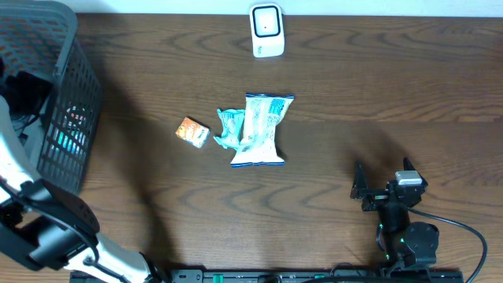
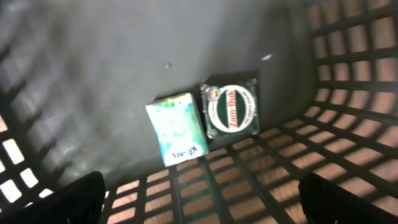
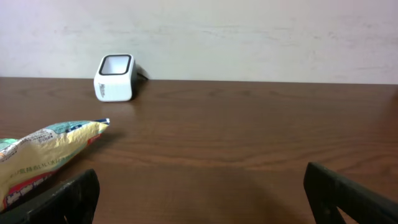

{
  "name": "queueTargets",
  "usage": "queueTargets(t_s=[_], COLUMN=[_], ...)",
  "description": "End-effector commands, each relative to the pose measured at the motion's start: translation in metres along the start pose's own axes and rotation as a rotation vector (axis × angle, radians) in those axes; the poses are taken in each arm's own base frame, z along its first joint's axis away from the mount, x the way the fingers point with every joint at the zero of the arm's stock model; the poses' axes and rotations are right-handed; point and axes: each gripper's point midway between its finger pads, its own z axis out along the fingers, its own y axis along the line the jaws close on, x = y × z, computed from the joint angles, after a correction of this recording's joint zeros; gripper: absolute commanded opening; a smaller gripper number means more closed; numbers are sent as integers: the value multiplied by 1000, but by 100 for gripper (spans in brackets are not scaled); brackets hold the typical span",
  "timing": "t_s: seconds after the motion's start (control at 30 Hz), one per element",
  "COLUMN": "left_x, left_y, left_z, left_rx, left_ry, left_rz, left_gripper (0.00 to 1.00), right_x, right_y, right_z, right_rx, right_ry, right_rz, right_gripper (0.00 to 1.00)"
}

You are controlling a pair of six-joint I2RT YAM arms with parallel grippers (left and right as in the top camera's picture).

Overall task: Scan the item barcode
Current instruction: 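Lower the left gripper into the basket and grasp the small green pack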

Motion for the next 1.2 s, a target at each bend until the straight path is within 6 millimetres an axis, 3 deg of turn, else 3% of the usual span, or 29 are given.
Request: queueTargets(t_s=[0.0, 0.43, 0.63, 1.0, 1.03, 1.13, 1.17], left_x=[2, 27, 34, 50, 51, 55, 56], left_y=[6, 22, 27, 38, 39, 41, 42], left_z=[19, 85, 102, 132, 135, 140, 142], left_rx=[-51, -172, -202, -244, -244, -245, -246], left_ry=[36, 205, 233, 290, 290, 292, 292], left_rz=[-35, -50, -73, -70, -70, -70, -70], left_gripper=[98, 97, 89, 86, 85, 63, 60], right_x=[1, 1, 1, 1, 1, 1, 1], right_y=[2, 2, 2, 2, 2, 2, 2], right_z=[0, 0, 0, 0, 0, 0, 0], right_rx=[-7, -7, -7, -7, -7, -7, -7], right_ry=[2, 2, 2, 2, 2, 2, 2], right_rz=[-12, -12, -12, -11, -12, -12, -11], right_gripper=[99, 99, 99, 99, 99, 99, 99])
